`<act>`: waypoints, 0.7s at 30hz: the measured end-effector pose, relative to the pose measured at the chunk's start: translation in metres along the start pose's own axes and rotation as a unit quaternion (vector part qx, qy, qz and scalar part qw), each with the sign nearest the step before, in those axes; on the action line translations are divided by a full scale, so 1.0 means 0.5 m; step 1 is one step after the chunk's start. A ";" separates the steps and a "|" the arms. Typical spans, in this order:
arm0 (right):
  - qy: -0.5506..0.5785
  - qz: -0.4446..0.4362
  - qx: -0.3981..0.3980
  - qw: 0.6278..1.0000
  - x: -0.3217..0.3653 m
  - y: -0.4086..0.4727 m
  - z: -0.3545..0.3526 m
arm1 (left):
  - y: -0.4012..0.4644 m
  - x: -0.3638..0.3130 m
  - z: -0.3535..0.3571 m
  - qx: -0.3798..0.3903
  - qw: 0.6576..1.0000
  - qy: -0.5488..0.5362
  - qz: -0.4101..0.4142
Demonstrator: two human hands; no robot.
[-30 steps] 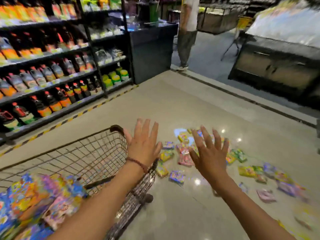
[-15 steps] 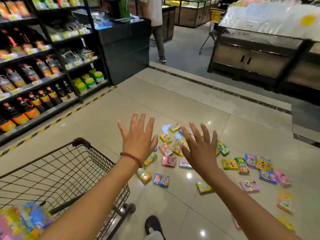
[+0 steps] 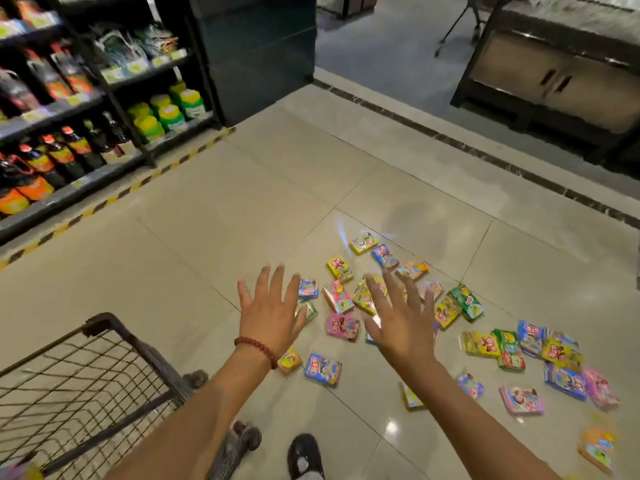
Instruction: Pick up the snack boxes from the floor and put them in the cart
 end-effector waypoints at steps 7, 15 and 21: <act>0.071 0.003 0.126 0.989 -0.022 0.032 0.237 | 0.064 0.004 0.211 0.102 0.992 -0.010 -0.078; 0.119 -0.040 0.212 0.969 -0.015 0.046 0.660 | 0.082 -0.017 0.616 0.213 0.964 -0.029 -0.157; 0.139 -0.074 0.265 0.951 -0.007 -0.073 1.062 | 0.009 -0.034 1.028 0.289 0.939 -0.016 -0.186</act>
Point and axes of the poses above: each hand's wrist, its own y-axis towards the middle knuckle, its own z-axis out of the palm, x = y × z, the point moved 4 cm from there along y, towards the middle knuckle, and after that the axes turned 14 degrees about -z, right-handed, at the moved point
